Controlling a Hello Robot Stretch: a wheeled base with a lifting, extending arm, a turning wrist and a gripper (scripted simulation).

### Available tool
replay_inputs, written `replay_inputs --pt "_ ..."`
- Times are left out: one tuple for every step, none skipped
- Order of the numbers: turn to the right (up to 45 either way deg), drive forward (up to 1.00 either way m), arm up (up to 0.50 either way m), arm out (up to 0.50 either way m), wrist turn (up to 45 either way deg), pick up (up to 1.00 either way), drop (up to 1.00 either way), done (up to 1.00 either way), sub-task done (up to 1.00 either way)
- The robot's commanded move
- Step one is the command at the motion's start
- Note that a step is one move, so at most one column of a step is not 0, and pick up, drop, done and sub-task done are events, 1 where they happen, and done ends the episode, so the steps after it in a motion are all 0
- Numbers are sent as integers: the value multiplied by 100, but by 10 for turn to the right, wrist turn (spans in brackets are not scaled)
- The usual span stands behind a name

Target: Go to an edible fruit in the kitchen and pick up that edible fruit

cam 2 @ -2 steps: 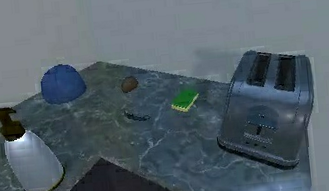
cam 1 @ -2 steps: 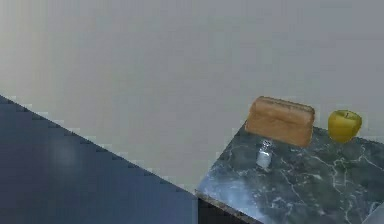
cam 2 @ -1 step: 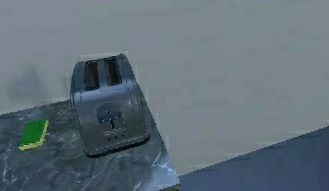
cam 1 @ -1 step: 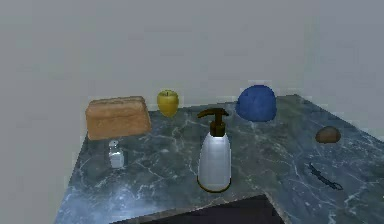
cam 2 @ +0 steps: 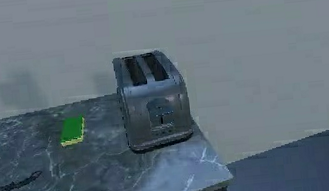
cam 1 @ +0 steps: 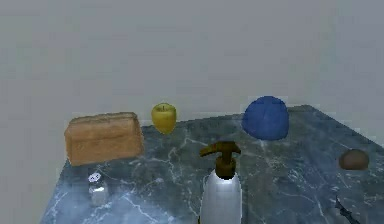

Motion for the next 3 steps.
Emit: replay_inputs --pt "-450 0 0 0 0 0 0 0 0" --pt "-450 0 0 0 0 0 0 0 0" --pt "0 0 50 0 0 0 0 0 0"
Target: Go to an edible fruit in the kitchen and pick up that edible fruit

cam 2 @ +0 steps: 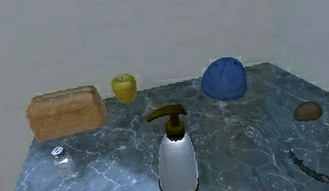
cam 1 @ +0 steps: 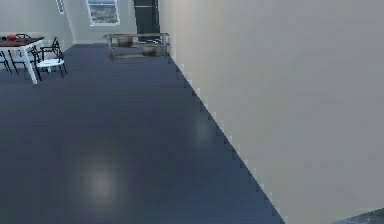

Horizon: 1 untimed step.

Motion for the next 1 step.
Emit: replay_inputs --pt "0 0 38 0 0 0 0 0 0"
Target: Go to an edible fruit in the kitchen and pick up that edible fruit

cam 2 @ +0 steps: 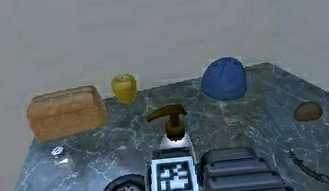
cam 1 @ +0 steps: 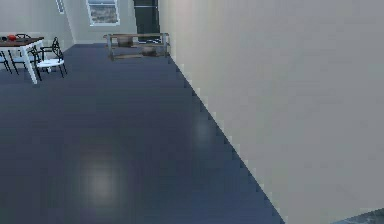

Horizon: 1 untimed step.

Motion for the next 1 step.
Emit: replay_inputs --pt "0 0 0 48 0 0 0 0 0"
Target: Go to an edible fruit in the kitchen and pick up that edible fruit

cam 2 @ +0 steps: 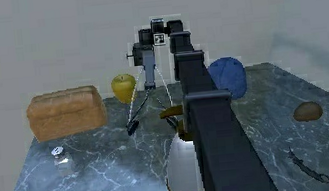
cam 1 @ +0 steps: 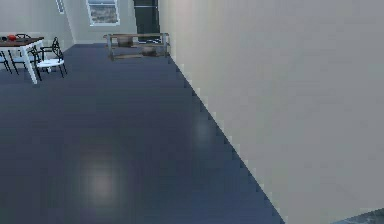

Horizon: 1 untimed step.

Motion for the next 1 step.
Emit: replay_inputs --pt "0 0 0 0 450 0 0 0 0"
